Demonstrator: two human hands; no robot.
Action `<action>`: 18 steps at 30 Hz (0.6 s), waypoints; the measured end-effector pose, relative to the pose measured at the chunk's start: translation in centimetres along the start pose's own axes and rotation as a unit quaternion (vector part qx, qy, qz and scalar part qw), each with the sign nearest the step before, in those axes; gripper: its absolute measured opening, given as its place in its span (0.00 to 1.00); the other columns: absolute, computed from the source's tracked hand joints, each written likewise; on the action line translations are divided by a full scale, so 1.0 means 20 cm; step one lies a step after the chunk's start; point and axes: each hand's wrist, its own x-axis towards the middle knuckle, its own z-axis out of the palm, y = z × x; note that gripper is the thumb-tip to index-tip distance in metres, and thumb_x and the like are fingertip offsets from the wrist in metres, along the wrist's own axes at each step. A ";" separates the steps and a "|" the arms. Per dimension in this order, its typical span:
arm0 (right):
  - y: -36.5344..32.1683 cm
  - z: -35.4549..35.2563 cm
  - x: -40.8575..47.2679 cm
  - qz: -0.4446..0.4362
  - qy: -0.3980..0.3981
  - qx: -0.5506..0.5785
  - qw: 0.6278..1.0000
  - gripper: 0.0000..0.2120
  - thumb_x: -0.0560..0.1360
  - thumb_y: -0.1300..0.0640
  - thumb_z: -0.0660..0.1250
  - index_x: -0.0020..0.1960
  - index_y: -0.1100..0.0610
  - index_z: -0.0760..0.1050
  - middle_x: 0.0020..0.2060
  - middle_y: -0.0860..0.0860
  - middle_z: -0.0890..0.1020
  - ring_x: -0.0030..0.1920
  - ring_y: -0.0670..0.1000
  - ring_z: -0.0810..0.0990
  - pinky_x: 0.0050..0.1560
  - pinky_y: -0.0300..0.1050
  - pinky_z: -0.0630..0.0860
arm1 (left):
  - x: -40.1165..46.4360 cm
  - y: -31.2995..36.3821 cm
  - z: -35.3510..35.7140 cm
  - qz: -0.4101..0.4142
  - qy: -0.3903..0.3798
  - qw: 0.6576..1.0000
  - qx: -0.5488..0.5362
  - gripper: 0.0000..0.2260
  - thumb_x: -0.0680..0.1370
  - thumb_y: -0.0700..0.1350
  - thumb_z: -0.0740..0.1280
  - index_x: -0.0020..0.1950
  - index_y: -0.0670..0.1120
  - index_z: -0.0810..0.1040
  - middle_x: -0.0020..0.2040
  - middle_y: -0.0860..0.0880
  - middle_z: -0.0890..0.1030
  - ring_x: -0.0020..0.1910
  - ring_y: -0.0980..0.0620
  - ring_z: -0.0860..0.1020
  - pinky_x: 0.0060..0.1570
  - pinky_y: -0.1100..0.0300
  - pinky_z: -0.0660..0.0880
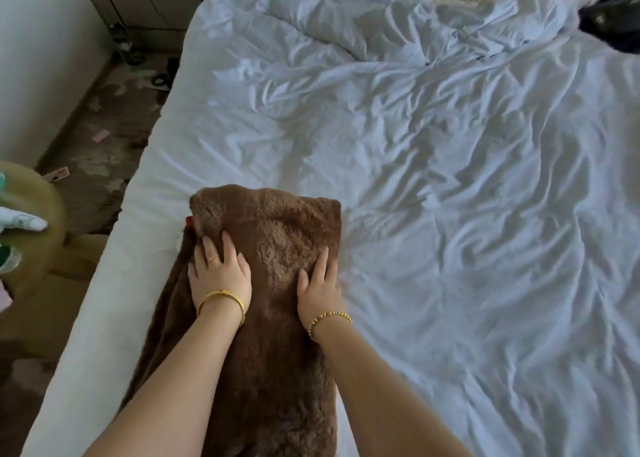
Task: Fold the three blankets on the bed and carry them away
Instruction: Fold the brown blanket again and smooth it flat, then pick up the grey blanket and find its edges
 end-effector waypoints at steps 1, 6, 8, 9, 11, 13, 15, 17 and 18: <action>0.02 -0.05 -0.07 0.018 -0.050 -0.023 0.998 0.29 0.82 0.49 0.47 0.76 0.53 0.36 0.76 0.55 0.44 0.75 0.57 0.52 0.73 0.53 0.56 | -0.05 0.01 -0.04 -0.003 -0.038 0.998 0.046 0.24 0.82 0.50 0.45 0.77 0.47 0.49 0.77 0.41 0.51 0.75 0.42 0.53 0.73 0.49 0.53; 0.11 -0.33 -0.46 0.037 -0.128 -0.087 0.987 0.23 0.82 0.52 0.49 0.73 0.63 0.55 0.70 0.60 0.62 0.68 0.62 0.65 0.66 0.54 0.67 | -0.43 0.22 -0.32 -0.006 -0.171 0.979 0.113 0.23 0.82 0.48 0.48 0.75 0.43 0.54 0.72 0.41 0.62 0.69 0.42 0.65 0.65 0.50 0.65; 0.21 -0.47 -0.65 0.021 -0.117 -0.094 0.988 0.21 0.81 0.54 0.50 0.71 0.62 0.59 0.68 0.59 0.65 0.67 0.61 0.66 0.66 0.54 0.67 | -0.66 0.35 -0.38 0.028 -0.184 0.978 0.097 0.20 0.81 0.50 0.48 0.73 0.46 0.60 0.70 0.43 0.66 0.67 0.43 0.67 0.62 0.50 0.67; 0.27 -0.55 -0.74 0.025 -0.105 -0.089 0.990 0.20 0.81 0.54 0.50 0.70 0.61 0.59 0.68 0.59 0.65 0.67 0.60 0.67 0.65 0.53 0.68 | -0.79 0.43 -0.40 0.047 -0.181 0.978 0.092 0.19 0.81 0.50 0.49 0.71 0.47 0.63 0.69 0.44 0.68 0.66 0.44 0.68 0.61 0.50 0.68; 0.44 -0.72 -0.92 0.039 -0.070 -0.083 0.993 0.17 0.81 0.57 0.50 0.68 0.60 0.61 0.66 0.59 0.68 0.65 0.59 0.68 0.62 0.51 0.67 | -1.04 0.60 -0.42 0.086 -0.176 0.979 0.063 0.17 0.81 0.48 0.50 0.66 0.46 0.68 0.64 0.44 0.73 0.63 0.44 0.71 0.58 0.50 0.70; 0.65 -0.92 -1.06 0.058 -0.035 -0.074 0.995 0.17 0.80 0.59 0.50 0.68 0.60 0.62 0.65 0.59 0.69 0.65 0.59 0.69 0.61 0.49 0.67 | -1.28 0.80 -0.42 0.110 -0.178 0.978 -0.003 0.15 0.81 0.45 0.51 0.60 0.41 0.71 0.59 0.41 0.76 0.58 0.42 0.75 0.56 0.49 0.72; 0.87 -1.12 -1.21 0.079 -0.005 -0.065 0.995 0.17 0.79 0.61 0.50 0.68 0.60 0.62 0.65 0.59 0.69 0.65 0.59 0.69 0.62 0.49 0.68 | -1.51 1.00 -0.42 0.128 -0.177 0.974 -0.060 0.13 0.80 0.43 0.51 0.54 0.40 0.73 0.55 0.40 0.78 0.53 0.42 0.76 0.50 0.52 0.73; 1.10 -1.31 -1.36 0.094 0.028 -0.052 0.994 0.18 0.79 0.61 0.50 0.68 0.59 0.63 0.65 0.58 0.70 0.65 0.58 0.70 0.61 0.48 0.69 | -1.74 1.21 -0.41 0.160 -0.179 0.965 -0.103 0.12 0.80 0.42 0.52 0.50 0.44 0.74 0.52 0.41 0.78 0.47 0.42 0.75 0.43 0.56 0.70; 1.23 -1.41 -1.44 0.099 0.044 -0.051 0.993 0.17 0.80 0.61 0.50 0.68 0.59 0.63 0.65 0.58 0.70 0.64 0.58 0.71 0.60 0.48 0.69 | -1.86 1.31 -0.41 0.176 -0.185 0.960 -0.117 0.11 0.79 0.42 0.52 0.46 0.45 0.74 0.48 0.41 0.78 0.44 0.43 0.73 0.41 0.58 0.68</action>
